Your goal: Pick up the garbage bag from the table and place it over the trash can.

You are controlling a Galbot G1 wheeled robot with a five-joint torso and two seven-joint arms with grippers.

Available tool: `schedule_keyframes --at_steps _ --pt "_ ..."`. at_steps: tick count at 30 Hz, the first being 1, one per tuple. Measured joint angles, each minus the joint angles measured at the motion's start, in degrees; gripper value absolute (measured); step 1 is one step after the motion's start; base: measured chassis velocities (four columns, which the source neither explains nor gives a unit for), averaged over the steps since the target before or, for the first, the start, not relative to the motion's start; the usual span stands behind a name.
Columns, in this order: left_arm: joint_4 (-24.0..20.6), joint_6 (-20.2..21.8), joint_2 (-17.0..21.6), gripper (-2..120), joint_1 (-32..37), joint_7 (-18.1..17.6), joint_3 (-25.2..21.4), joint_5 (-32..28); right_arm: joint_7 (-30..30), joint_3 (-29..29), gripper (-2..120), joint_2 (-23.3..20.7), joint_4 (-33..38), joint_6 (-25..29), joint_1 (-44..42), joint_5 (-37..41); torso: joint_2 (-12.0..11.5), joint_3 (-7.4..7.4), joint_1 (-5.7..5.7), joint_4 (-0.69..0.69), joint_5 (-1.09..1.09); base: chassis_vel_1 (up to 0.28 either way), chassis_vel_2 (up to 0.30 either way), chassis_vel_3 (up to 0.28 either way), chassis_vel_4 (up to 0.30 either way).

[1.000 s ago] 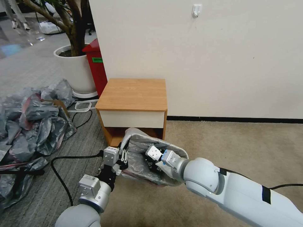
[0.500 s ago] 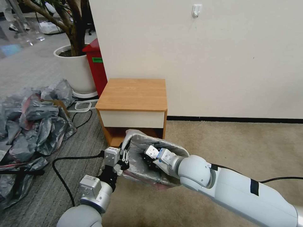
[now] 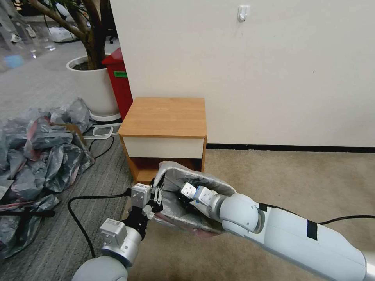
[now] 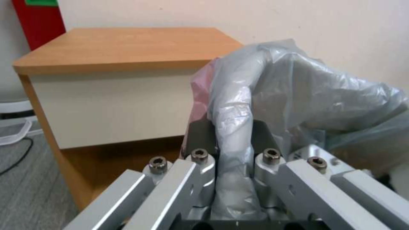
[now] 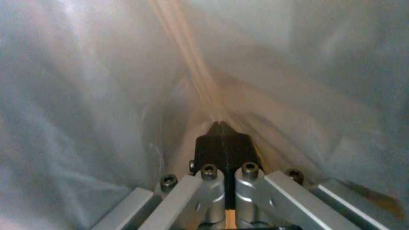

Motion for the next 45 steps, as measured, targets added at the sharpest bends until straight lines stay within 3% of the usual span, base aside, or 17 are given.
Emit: schedule_keyframes --at_steps 24,45 --pt "-0.8 -0.1 -1.2 7 0.8 0.4 0.5 0.3 2.0 -1.4 0 1.1 -1.9 0.0 0.2 1.9 0.0 0.00 0.00 0.00 0.00 0.000 0.000 0.000 0.000" --pt "4.1 -0.7 -1.5 7 -2.0 -0.2 -1.1 -0.2 0.8 0.3 0 -0.8 1.8 -0.1 0.2 3.8 0.0 0.00 0.00 0.00 0.00 0.000 0.000 0.000 0.000"
